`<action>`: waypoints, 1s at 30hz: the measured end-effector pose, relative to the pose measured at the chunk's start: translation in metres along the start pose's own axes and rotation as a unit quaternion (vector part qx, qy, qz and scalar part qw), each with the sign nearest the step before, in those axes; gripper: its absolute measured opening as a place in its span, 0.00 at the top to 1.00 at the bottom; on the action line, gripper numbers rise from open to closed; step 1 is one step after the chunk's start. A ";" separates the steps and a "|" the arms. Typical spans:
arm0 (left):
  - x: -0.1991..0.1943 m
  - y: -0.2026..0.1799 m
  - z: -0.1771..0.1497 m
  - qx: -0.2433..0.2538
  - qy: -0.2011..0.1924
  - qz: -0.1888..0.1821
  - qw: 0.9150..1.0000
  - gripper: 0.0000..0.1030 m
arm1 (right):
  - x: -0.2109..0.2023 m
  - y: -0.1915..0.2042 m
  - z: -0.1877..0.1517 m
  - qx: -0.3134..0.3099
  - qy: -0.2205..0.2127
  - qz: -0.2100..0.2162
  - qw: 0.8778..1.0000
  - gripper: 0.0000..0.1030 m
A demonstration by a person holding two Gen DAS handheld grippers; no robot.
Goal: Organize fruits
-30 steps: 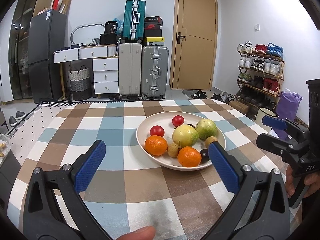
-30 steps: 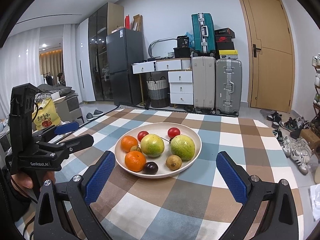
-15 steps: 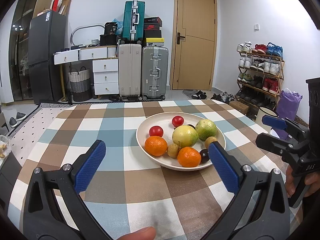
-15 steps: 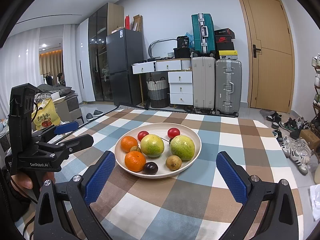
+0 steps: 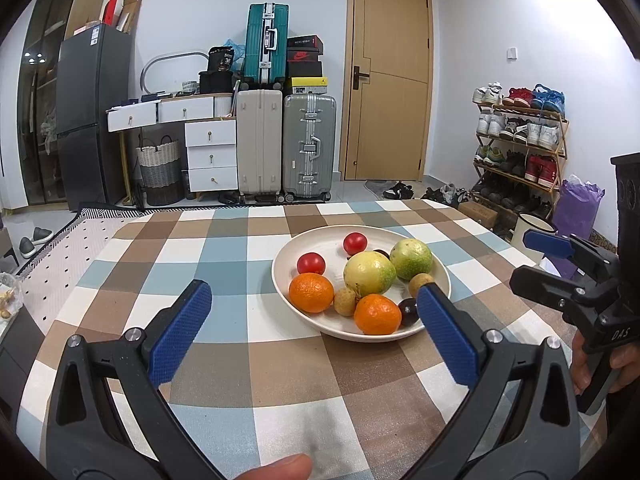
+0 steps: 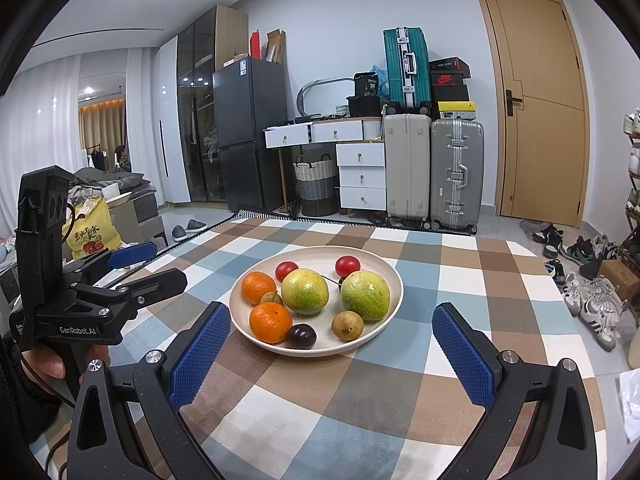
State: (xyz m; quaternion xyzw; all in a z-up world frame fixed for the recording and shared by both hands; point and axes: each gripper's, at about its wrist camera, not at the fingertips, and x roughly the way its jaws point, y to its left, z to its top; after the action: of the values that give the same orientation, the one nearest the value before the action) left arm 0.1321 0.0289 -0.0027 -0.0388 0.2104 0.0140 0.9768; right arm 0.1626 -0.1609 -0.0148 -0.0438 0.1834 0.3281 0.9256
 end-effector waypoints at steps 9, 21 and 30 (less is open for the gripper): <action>-0.001 0.000 -0.001 0.001 0.000 -0.001 1.000 0.01 | 0.000 0.000 0.000 0.000 0.000 0.000 1.000 0.00; -0.001 0.000 -0.001 0.001 -0.001 -0.001 1.000 0.01 | 0.000 0.000 0.000 0.000 0.000 0.000 1.000 0.00; 0.000 -0.001 -0.002 0.002 -0.001 -0.001 1.000 0.01 | 0.000 0.000 0.000 -0.001 0.000 0.000 1.000 0.00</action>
State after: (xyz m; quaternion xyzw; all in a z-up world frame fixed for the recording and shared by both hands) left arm 0.1317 0.0277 -0.0043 -0.0371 0.2094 0.0130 0.9770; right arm 0.1619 -0.1608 -0.0151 -0.0444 0.1833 0.3281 0.9256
